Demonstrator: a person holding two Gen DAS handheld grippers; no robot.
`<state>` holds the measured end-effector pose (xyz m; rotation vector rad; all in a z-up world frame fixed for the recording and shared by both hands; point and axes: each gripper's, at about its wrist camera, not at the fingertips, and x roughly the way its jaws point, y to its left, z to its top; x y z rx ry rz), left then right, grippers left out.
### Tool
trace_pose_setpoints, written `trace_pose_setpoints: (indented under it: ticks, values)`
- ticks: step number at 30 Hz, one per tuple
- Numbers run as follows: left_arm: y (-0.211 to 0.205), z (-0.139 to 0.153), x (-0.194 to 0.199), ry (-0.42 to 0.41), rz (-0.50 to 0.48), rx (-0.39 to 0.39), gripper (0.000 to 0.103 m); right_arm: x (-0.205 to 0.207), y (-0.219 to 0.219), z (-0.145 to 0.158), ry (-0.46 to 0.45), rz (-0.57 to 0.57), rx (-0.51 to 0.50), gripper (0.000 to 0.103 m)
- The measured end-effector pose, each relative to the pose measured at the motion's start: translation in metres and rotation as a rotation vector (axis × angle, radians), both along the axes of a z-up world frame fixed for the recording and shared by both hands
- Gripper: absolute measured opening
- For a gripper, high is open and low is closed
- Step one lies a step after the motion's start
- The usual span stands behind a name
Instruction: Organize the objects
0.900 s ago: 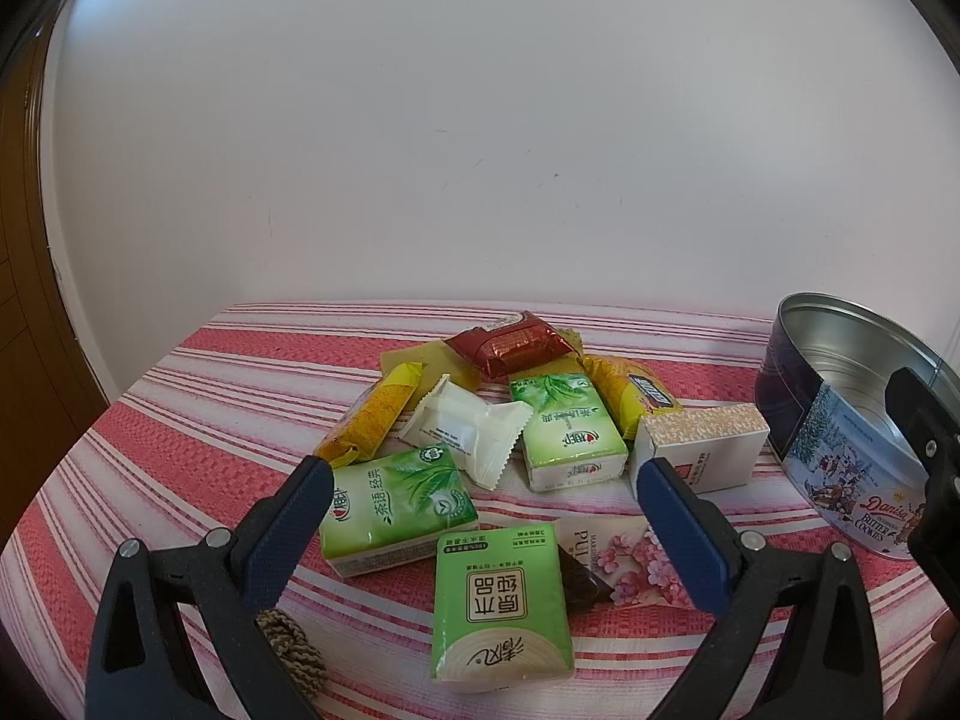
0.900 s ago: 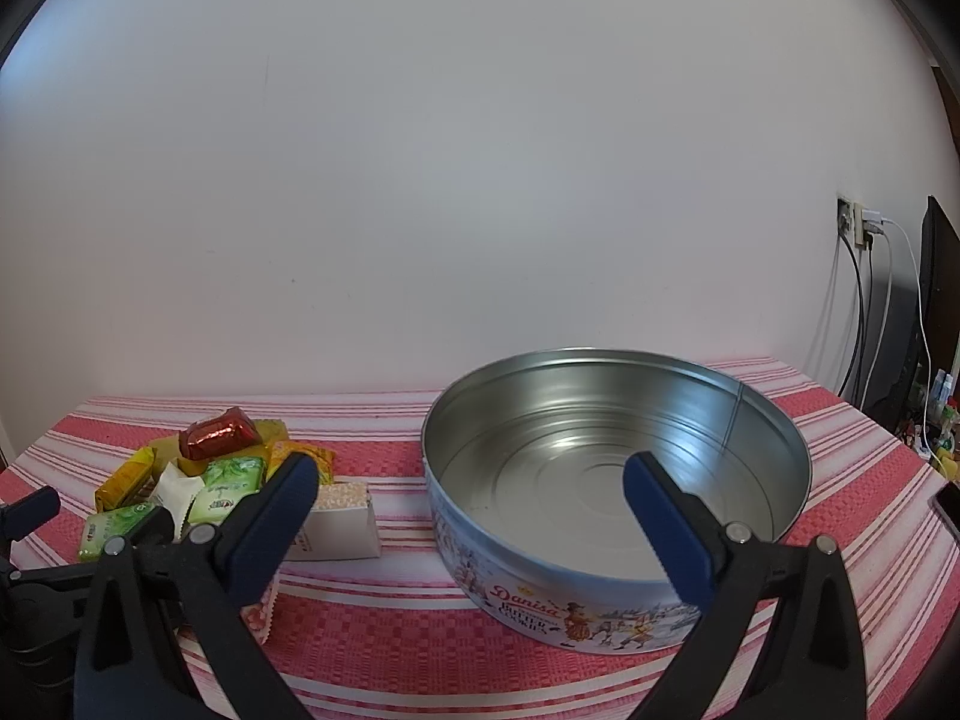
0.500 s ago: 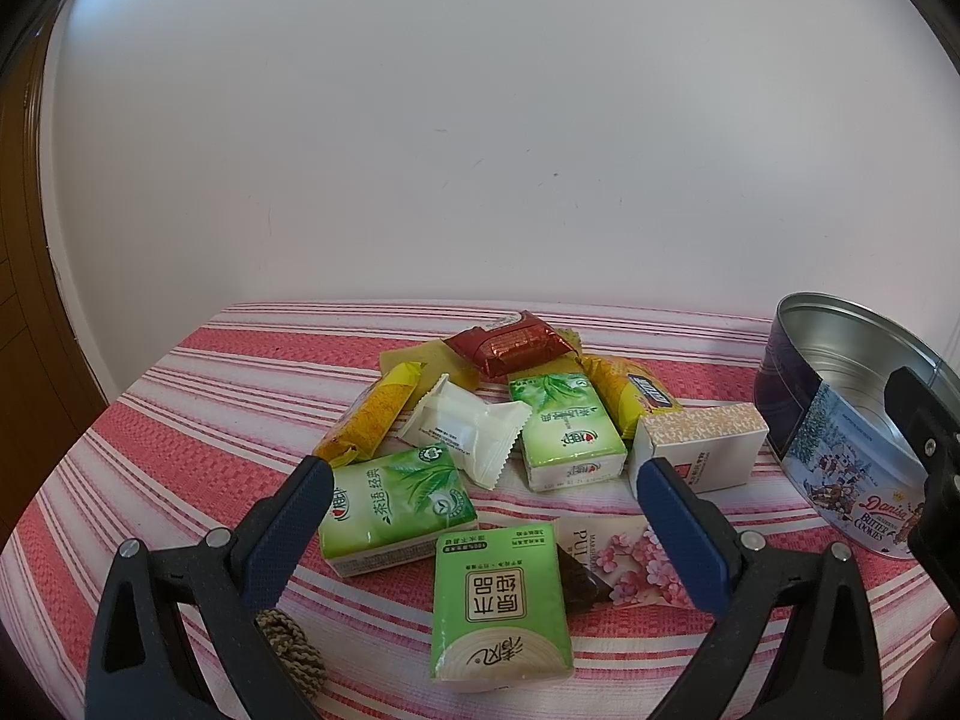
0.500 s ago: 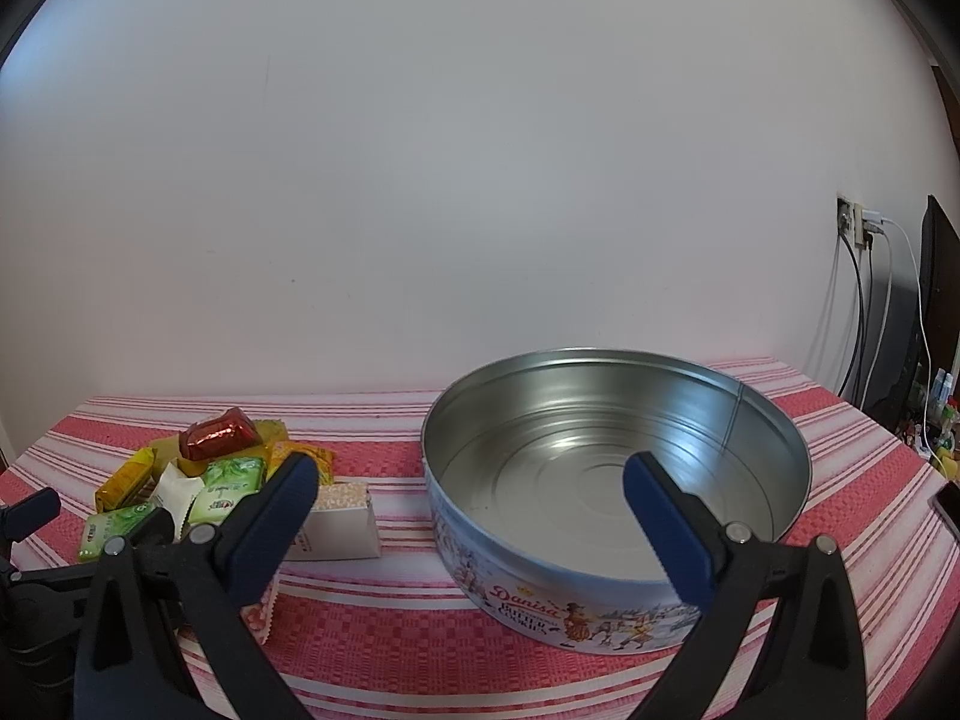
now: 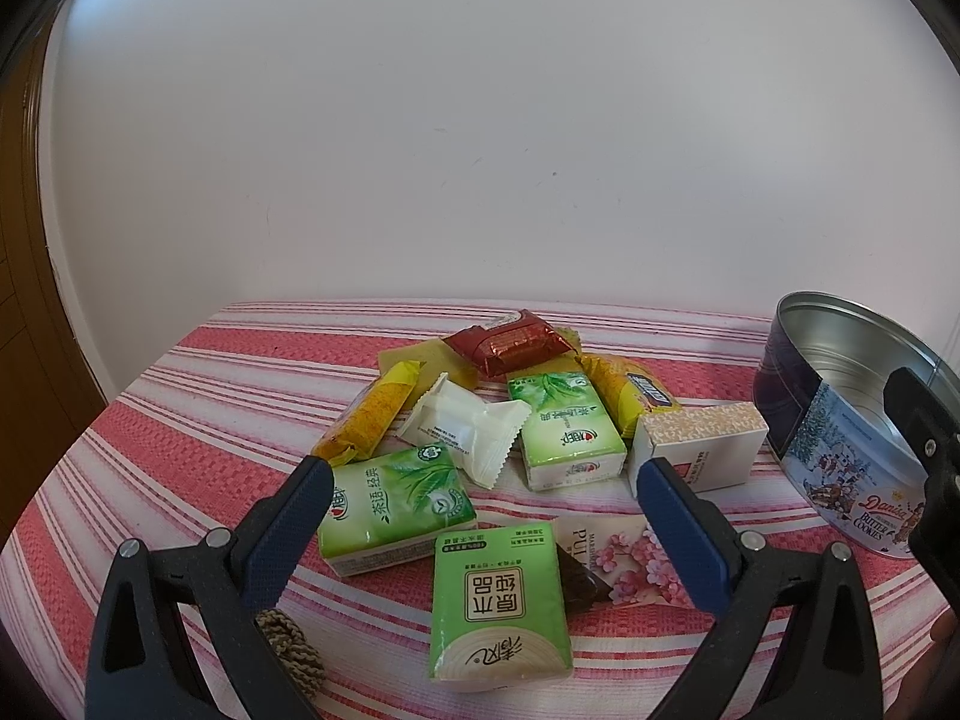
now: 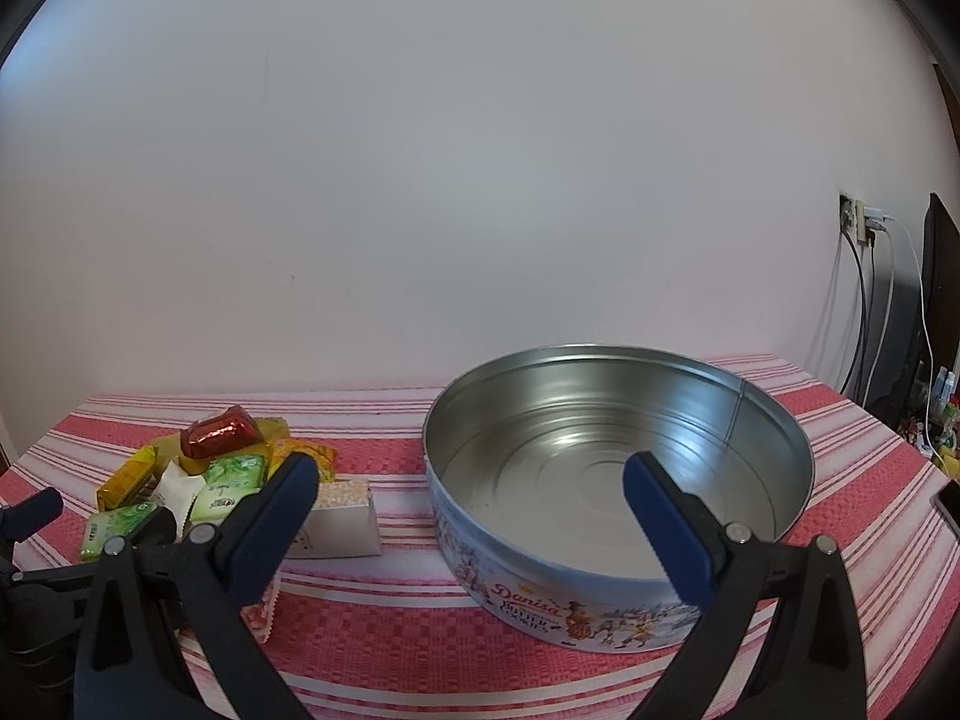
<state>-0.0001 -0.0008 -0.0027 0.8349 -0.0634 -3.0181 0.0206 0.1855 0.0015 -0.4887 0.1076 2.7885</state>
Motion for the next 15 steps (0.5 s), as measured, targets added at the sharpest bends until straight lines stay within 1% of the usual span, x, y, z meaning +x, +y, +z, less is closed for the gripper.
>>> trace_pose_setpoints:
  ticks: [15]
  values:
    - [0.0012,0.0002,-0.0006,-0.003,-0.002,0.002,0.102,-0.0022,-0.0019,0.0001,-0.005,0.002,0.002,0.103]
